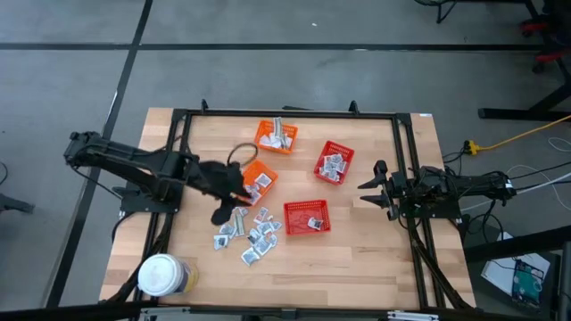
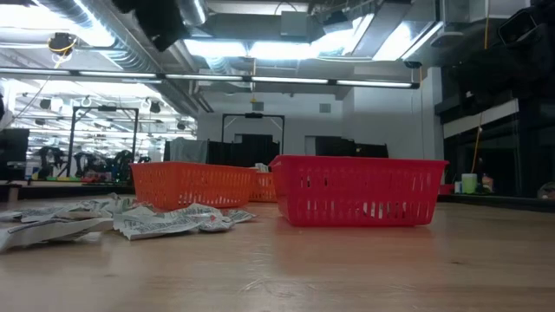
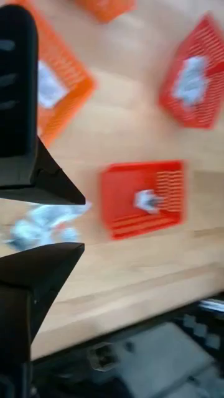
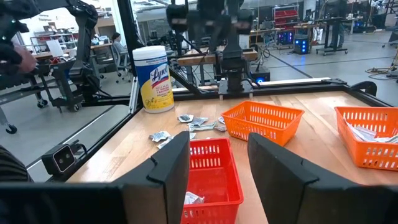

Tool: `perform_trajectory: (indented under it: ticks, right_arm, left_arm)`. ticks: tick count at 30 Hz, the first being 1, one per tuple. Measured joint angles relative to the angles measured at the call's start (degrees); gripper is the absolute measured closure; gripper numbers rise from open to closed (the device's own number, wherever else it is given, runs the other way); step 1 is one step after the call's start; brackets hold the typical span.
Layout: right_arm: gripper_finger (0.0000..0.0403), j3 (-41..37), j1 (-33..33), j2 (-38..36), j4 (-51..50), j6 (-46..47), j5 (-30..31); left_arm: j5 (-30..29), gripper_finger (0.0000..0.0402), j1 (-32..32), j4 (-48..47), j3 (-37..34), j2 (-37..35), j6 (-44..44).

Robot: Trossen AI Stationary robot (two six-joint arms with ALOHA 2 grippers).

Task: Pick & Place First Aid Supplies
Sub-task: Put the green bandage pack into the top orange bin

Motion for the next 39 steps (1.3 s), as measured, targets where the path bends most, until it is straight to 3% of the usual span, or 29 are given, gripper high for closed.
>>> perform_trajectory:
  ticks: [8,15,19,28,39]
  right_arm:
    - [0.0240,0.0,0.0,0.0,0.0,0.0,0.0]
    - [0.0240,0.0,0.0,0.0,0.0,0.0,0.0]
    - [0.0240,0.0,0.0,0.0,0.0,0.0,0.0]
    - [0.0240,0.0,0.0,0.0,0.0,0.0,0.0]
    - [0.0240,0.0,0.0,0.0,0.0,0.0,0.0]
  left_arm:
    - [-1.7,0.0304,-6.9,-7.4,-0.1,4.1,-8.9]
    - [-1.9,0.0304,-11.2,-6.1,-3.6,7.9,-14.3]
    - [-5.5,0.0304,-12.4,-5.3,-6.7,8.4,-17.5]
    - [-9.0,0.0304,-12.2,-1.5,-11.7,8.9,-18.9]
    - [-6.1,0.0303,-8.0,2.5,-16.0,11.4,-19.9]
